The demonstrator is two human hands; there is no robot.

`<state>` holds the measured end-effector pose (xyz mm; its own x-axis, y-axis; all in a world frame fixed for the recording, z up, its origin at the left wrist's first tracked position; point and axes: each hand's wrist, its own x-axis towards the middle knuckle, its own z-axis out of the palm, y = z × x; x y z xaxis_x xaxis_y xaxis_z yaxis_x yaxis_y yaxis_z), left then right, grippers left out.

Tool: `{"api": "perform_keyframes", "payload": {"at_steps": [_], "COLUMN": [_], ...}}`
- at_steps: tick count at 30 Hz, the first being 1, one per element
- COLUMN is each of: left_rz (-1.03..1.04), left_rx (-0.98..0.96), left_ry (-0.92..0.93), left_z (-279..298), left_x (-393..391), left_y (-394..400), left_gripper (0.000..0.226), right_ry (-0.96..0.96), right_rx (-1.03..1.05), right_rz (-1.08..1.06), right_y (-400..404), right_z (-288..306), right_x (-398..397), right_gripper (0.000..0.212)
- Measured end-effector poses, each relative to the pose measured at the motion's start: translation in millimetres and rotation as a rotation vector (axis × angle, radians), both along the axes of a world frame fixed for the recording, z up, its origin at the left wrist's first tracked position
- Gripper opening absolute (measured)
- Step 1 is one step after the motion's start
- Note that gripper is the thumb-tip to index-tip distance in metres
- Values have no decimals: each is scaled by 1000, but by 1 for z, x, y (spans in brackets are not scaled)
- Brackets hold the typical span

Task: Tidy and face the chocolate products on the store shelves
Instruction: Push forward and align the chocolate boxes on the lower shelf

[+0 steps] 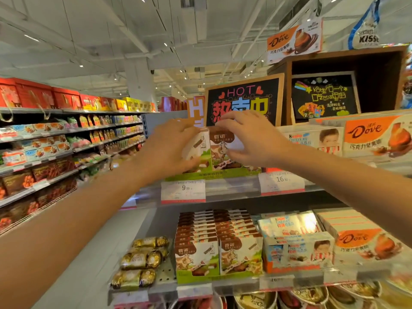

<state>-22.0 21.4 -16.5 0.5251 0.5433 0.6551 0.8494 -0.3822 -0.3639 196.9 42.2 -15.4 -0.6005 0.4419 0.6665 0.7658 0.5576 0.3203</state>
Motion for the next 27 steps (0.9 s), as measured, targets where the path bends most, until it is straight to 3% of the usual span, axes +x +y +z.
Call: {"api": "perform_keyframes", "payload": {"at_steps": [2, 4, 6, 10, 12, 14, 17, 19, 21, 27], "left_rz": [-113, -229, -314, -332, -261, -39, 211, 199, 189, 211], "left_rx": [205, 264, 216, -60, -218, -400, -709, -835, -895, -881], "left_ry": [68, 118, 153, 159, 174, 127, 9, -70, -85, 2], "left_z": [-21, -43, -65, -115, -139, -162, -189, -199, -205, -203], "left_x": [-3, -2, 0, -1, 2, 1, -11, -15, -14, -7], "left_y": [-5, -14, -26, -35, -29, -14, 11, 23, 29, 27], "left_gripper": [40, 24, 15, 21, 23, 29, 87, 100, 96, 88], "right_ry": [-17, -80, -150, -236, -259, -201, -128, -149, -142, -144], "right_rx": [161, 198, 117, -229, -435, -660, -808, -812, -836, -812], "right_rz": [141, 259, 335, 244, 99, -83, -224, -244, -243, -281], "right_y": [-14, -25, -34, -36, -25, -13, 5, 13, 16, 11], "right_z": [-22, -44, -66, -112, -137, -157, -180, -192, -200, -203], "right_x": [1, 1, 1, 1, -1, 0, 3, 0, -5, -12], "right_gripper": [44, 30, 16, 17, 24, 56, 94, 96, 92, 87]}}
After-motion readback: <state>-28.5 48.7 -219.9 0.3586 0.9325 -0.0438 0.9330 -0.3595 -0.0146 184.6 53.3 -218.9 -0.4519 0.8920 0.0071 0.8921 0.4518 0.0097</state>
